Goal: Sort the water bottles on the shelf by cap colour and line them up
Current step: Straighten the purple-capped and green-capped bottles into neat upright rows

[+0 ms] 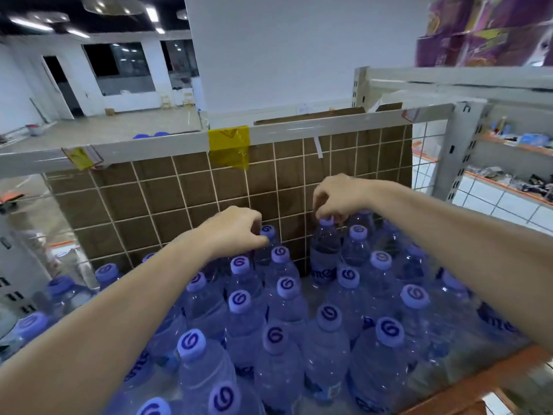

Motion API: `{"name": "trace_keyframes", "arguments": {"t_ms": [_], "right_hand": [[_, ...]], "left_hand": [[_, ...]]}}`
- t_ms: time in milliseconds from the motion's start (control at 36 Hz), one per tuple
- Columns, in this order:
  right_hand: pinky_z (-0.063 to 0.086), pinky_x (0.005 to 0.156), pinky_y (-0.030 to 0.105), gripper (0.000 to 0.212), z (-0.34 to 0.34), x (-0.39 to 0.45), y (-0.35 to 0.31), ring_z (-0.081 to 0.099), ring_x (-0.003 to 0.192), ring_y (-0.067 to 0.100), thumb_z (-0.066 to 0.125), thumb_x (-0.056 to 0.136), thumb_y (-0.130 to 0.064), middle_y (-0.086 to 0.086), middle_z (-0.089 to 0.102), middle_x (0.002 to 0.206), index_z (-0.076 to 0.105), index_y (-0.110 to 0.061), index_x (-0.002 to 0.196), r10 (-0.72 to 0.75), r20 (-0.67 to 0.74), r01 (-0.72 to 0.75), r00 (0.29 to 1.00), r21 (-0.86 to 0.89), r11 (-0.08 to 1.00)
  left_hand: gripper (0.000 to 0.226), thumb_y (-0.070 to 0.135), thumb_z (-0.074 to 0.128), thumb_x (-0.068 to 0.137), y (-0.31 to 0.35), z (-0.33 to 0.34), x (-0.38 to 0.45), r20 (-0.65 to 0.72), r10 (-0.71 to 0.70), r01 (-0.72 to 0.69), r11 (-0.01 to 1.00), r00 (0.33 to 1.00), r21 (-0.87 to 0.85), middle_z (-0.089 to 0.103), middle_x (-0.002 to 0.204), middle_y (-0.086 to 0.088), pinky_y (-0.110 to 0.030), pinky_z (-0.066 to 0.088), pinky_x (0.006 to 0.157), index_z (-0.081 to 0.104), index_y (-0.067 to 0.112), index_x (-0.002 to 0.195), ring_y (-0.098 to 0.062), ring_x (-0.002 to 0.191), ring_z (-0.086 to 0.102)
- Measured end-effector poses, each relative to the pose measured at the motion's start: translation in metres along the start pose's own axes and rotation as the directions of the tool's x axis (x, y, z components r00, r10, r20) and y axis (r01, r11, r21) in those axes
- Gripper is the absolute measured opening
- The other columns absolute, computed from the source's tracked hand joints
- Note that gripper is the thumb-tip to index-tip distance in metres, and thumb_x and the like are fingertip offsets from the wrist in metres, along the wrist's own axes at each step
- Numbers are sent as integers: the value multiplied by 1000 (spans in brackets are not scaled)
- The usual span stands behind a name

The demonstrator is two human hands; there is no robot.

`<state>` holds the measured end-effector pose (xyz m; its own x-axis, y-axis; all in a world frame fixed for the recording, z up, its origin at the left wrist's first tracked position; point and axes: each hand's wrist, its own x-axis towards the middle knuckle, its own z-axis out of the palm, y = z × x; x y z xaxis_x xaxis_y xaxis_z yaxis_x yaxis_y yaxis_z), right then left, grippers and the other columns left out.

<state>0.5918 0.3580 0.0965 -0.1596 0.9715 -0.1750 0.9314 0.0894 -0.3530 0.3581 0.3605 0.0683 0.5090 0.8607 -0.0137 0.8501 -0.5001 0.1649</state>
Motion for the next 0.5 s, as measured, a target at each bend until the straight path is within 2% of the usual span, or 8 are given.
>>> {"name": "trace_keyframes", "arguments": {"t_ms": [83, 139, 250, 361, 417, 500], "right_hand": [[50, 53, 22, 11, -6, -3, 22, 68, 69, 15, 68, 89, -18, 6, 71, 87, 67, -13, 99, 61, 19, -59, 998, -71, 996], [53, 56, 24, 14, -5, -5, 36, 67, 69, 17, 71, 86, -20, 7, 71, 86, 68, -12, 97, 92, 40, -87, 995, -101, 991], [56, 63, 31, 25, 0, -6, 58, 67, 67, 21, 74, 82, -27, 12, 73, 87, 69, -12, 101, 128, 86, -113, 988, -164, 980], [54, 60, 30, 34, 6, -5, 73, 68, 70, 21, 80, 75, -38, 6, 71, 83, 67, -14, 96, 129, 147, -106, 981, -153, 982], [54, 60, 30, 36, 11, -4, 74, 66, 69, 19, 81, 73, -43, 5, 70, 83, 65, -16, 91, 115, 187, -83, 976, -171, 982], [49, 53, 26, 31, 15, -3, 79, 62, 63, 15, 79, 77, -39, 3, 67, 79, 62, -16, 90, 72, 208, -40, 975, -155, 987]], "left_hand": [[22, 42, 59, 85, 16, 0, 8, -18, 31, -32, 999, 999, -24, 61, 93, 0, -34, 49, 72, 58, 21, 90, -18, 82, 57], [20, 42, 60, 85, 27, 2, 16, 2, 52, -52, 998, 999, -37, 61, 96, 1, -35, 50, 75, 55, 24, 90, -17, 86, 58], [32, 42, 61, 88, 50, 7, 37, 42, 51, -49, 998, 998, -40, 61, 111, -2, -39, 52, 84, 56, 22, 112, -19, 97, 59], [54, 42, 60, 89, 70, 15, 64, 69, 58, -57, 998, 996, -14, 55, 131, -4, -40, 49, 92, 44, 22, 136, -22, 113, 55], [57, 40, 59, 90, 75, 20, 75, 95, 66, -65, 998, 993, -12, 50, 137, -4, -41, 48, 96, 40, 23, 140, -23, 118, 53], [57, 39, 58, 91, 86, 30, 95, 153, 67, -69, 998, 986, 2, 47, 139, -5, -42, 46, 98, 37, 27, 142, -25, 121, 50]]}}
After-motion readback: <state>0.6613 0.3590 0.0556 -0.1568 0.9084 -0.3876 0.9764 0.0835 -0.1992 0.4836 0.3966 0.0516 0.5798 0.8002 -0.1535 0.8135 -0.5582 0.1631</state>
